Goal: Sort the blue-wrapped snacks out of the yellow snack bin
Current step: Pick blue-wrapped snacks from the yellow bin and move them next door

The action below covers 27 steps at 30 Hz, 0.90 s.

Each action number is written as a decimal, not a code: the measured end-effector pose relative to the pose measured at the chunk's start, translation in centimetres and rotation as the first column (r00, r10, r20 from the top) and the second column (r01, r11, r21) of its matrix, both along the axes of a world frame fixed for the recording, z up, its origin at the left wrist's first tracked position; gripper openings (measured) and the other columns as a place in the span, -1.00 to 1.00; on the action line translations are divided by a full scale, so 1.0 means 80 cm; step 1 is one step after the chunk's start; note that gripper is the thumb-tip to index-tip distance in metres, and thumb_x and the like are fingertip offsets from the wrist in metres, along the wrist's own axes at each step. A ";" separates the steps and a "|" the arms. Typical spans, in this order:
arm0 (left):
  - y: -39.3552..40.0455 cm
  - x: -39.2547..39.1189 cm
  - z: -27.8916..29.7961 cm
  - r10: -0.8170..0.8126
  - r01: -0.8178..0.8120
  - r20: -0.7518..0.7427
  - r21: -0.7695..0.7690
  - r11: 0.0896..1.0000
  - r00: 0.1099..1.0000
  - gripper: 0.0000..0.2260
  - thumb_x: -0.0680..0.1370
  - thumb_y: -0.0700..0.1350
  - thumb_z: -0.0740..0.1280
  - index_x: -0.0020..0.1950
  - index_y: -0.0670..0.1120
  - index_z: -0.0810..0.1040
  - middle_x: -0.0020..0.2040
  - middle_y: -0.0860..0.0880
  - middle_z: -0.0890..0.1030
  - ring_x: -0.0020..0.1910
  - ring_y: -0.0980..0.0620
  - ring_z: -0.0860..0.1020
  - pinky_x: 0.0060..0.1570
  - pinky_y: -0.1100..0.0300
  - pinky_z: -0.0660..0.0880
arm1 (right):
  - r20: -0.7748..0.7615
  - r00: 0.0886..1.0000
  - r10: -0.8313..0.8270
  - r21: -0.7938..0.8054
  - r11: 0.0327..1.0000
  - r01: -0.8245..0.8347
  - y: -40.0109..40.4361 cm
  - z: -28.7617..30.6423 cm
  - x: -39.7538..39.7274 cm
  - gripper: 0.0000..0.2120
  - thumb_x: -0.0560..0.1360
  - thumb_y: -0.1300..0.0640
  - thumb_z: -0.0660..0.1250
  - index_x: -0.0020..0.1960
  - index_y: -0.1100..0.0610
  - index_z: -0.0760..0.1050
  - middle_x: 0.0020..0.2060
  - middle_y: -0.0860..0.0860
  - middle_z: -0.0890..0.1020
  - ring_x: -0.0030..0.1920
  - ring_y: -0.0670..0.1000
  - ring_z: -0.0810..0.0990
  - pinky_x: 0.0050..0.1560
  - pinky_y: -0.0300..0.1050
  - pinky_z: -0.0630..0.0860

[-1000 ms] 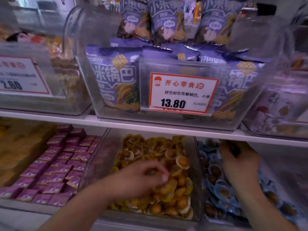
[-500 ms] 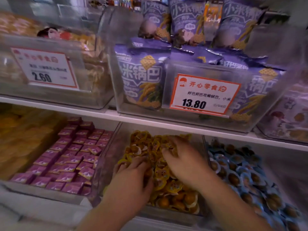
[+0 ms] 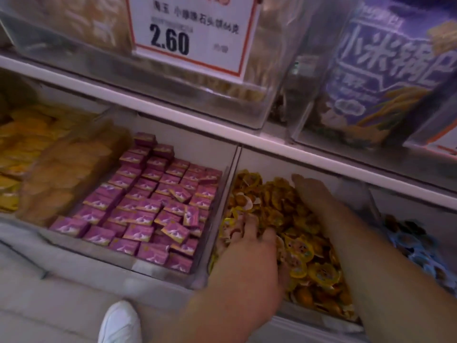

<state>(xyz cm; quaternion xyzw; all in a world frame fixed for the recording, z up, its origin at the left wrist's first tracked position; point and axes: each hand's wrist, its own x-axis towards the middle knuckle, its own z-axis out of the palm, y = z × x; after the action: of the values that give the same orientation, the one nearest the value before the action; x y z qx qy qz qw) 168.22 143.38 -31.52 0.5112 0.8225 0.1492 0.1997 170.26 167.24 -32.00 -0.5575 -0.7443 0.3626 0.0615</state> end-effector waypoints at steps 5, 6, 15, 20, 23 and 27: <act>0.004 -0.001 0.006 -0.019 0.022 0.073 -0.037 0.999 0.997 -0.48 0.58 0.18 0.16 0.48 0.02 0.16 0.58 -0.11 0.01 0.56 -0.18 0.01 0.41 -0.28 0.18 | -0.270 0.963 -0.019 -0.372 0.924 -0.086 -0.025 -0.014 -0.041 -0.38 0.29 -0.44 0.34 0.10 -0.01 0.67 0.12 0.07 0.69 0.12 0.15 0.64 0.34 0.09 0.43; 0.005 0.000 0.007 -0.020 0.024 0.079 -0.047 0.999 0.997 -0.45 0.58 0.19 0.17 0.50 0.02 0.14 0.58 -0.11 0.03 0.56 -0.18 0.02 0.40 -0.29 0.16 | -0.337 0.941 -0.025 -0.428 0.895 -0.129 -0.030 -0.017 -0.052 -0.40 0.34 -0.41 0.35 0.14 0.02 0.67 0.11 0.10 0.70 0.14 0.18 0.65 0.35 0.13 0.44; 0.002 -0.002 0.014 -0.034 0.039 0.079 -0.056 0.998 0.996 -0.48 0.57 0.23 0.15 0.46 0.03 0.18 0.36 -0.08 0.31 0.36 -0.19 0.30 0.30 -0.24 0.23 | -0.615 0.778 -0.129 -0.603 0.712 -0.359 -0.028 0.003 -0.052 -0.67 0.52 0.05 0.34 0.19 0.22 0.60 0.08 0.19 0.68 0.18 0.19 0.62 0.27 0.11 0.52; -0.003 -0.003 0.006 -0.055 0.055 0.037 -0.007 0.998 0.998 -0.43 0.56 0.27 0.13 0.52 0.12 0.09 0.38 -0.02 0.35 0.35 -0.14 0.34 0.30 -0.23 0.30 | -0.462 0.879 0.113 -0.524 0.765 -0.374 -0.030 0.038 -0.010 -0.68 0.62 0.16 0.13 -0.21 0.14 0.58 -0.38 0.04 0.65 -0.33 -0.02 0.61 -0.16 -0.12 0.54; -0.003 -0.003 0.003 -0.066 0.066 -0.001 0.020 0.998 0.998 -0.49 0.55 0.29 0.10 0.45 0.15 0.18 0.34 0.01 0.38 0.32 -0.13 0.36 0.28 -0.22 0.32 | -0.248 0.904 0.348 -0.357 0.834 -0.420 -0.050 0.072 0.027 -0.60 0.61 0.18 0.16 -0.32 0.13 0.63 -0.36 0.06 0.66 -0.39 -0.05 0.60 -0.30 -0.23 0.53; -0.003 -0.004 -0.003 -0.078 0.080 -0.041 0.034 0.996 0.996 -0.45 0.52 0.32 0.06 0.48 0.19 0.12 0.36 0.04 0.37 0.31 -0.12 0.38 0.26 -0.19 0.34 | 0.168 0.790 0.590 0.063 0.793 -0.606 -0.073 0.099 0.090 -0.75 0.61 0.13 0.24 -0.05 -0.06 0.67 -0.04 -0.04 0.72 -0.04 -0.07 0.65 0.09 -0.10 0.54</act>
<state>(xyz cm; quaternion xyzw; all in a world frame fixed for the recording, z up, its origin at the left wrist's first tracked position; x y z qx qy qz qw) 167.87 143.14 -31.73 0.5497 0.8026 0.1458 0.1800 177.43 161.44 -24.06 -0.3127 -0.9042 0.2807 -0.0771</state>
